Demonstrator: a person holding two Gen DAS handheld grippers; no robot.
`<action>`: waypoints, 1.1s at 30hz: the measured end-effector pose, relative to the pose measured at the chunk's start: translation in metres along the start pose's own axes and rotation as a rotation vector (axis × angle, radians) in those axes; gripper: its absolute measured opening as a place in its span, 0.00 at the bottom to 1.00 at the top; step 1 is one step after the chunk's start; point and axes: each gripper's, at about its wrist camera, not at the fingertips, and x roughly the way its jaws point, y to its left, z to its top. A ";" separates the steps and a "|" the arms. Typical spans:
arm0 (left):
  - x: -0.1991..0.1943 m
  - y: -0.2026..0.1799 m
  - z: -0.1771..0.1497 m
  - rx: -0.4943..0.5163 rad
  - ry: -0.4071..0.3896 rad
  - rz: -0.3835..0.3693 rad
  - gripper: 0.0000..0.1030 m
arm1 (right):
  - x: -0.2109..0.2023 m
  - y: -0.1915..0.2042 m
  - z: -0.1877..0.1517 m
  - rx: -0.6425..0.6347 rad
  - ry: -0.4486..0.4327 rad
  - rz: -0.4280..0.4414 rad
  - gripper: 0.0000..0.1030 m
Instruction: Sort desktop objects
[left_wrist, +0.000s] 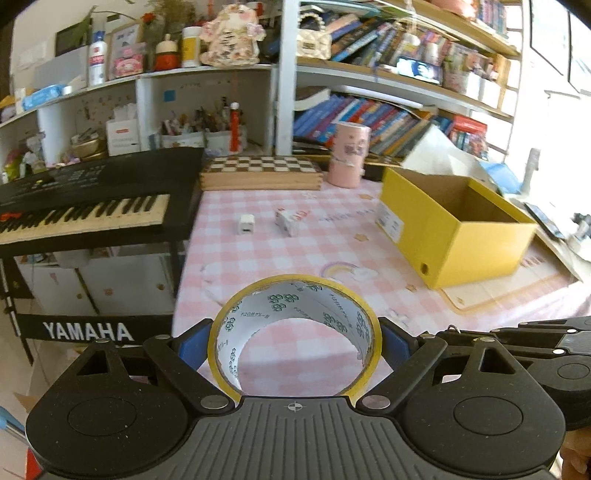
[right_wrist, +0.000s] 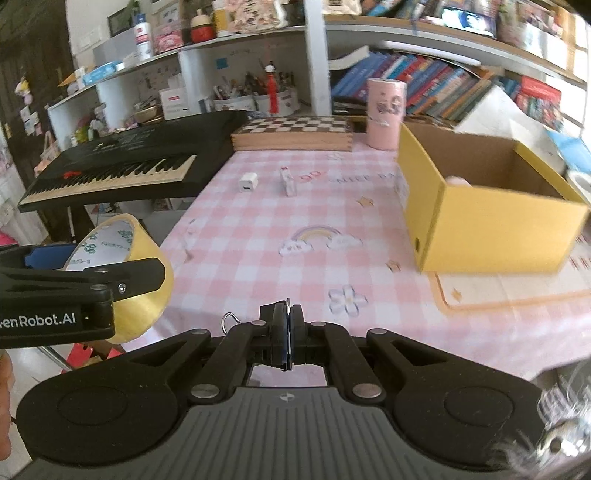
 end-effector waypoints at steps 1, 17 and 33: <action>-0.002 -0.003 -0.002 0.009 0.003 -0.012 0.90 | -0.005 -0.002 -0.004 0.011 0.001 -0.008 0.02; 0.002 -0.064 -0.010 0.113 0.019 -0.201 0.90 | -0.053 -0.040 -0.041 0.128 0.019 -0.168 0.02; 0.022 -0.122 0.001 0.184 0.032 -0.233 0.90 | -0.063 -0.096 -0.048 0.210 0.015 -0.203 0.02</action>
